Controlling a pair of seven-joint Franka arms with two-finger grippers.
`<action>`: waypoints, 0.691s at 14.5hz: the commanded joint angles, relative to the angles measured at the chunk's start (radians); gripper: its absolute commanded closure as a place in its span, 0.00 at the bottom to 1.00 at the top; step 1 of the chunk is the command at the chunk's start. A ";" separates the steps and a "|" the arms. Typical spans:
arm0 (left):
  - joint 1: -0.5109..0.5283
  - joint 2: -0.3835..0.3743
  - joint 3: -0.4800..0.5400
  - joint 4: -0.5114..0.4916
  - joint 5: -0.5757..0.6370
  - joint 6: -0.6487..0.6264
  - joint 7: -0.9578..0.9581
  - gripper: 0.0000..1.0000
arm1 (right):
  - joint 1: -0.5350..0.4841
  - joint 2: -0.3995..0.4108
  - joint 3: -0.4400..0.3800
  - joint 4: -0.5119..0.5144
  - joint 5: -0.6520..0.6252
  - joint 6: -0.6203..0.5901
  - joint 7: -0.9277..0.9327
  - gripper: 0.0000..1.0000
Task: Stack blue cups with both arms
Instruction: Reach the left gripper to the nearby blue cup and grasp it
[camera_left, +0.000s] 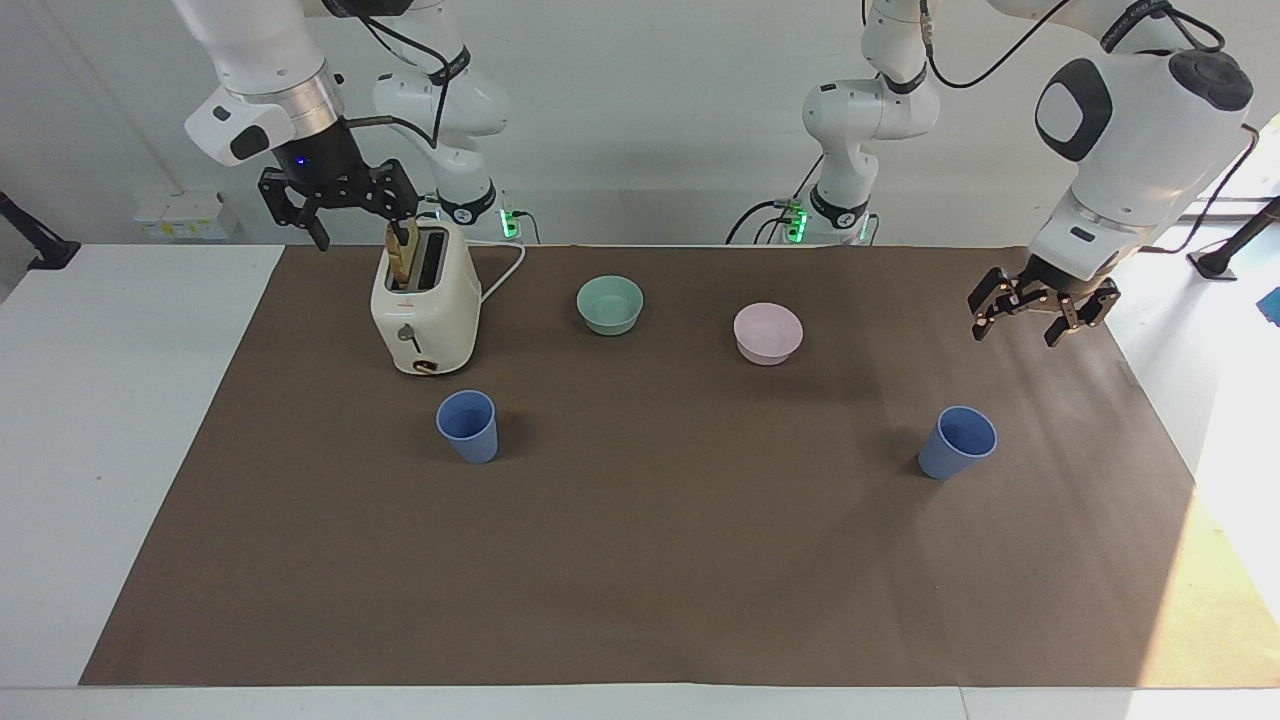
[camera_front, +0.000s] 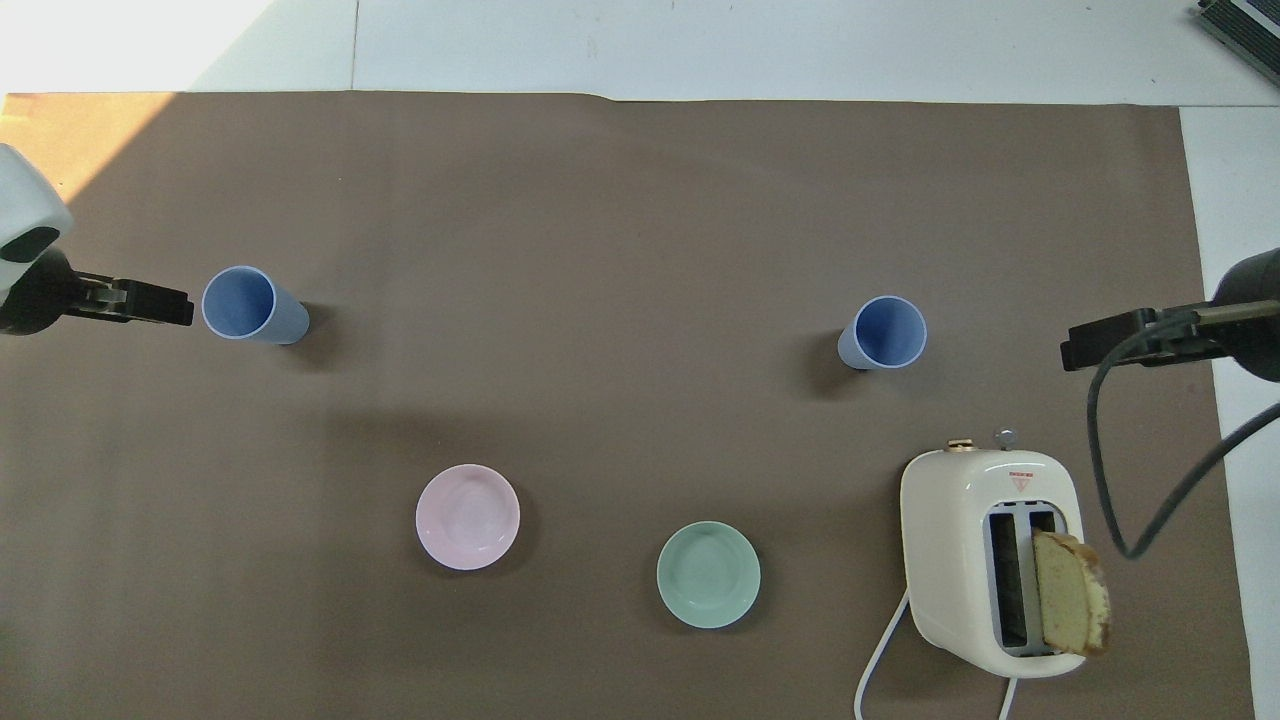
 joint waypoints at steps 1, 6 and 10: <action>0.024 0.013 -0.005 -0.077 -0.025 0.148 0.028 0.00 | -0.015 -0.023 0.003 -0.028 0.022 0.020 -0.015 0.00; 0.027 0.113 -0.005 -0.074 -0.025 0.247 0.048 0.26 | -0.015 -0.023 0.003 -0.028 0.022 0.020 -0.015 0.00; 0.043 0.162 -0.005 -0.076 -0.025 0.286 0.053 0.55 | -0.015 -0.023 0.003 -0.028 0.022 0.020 -0.015 0.00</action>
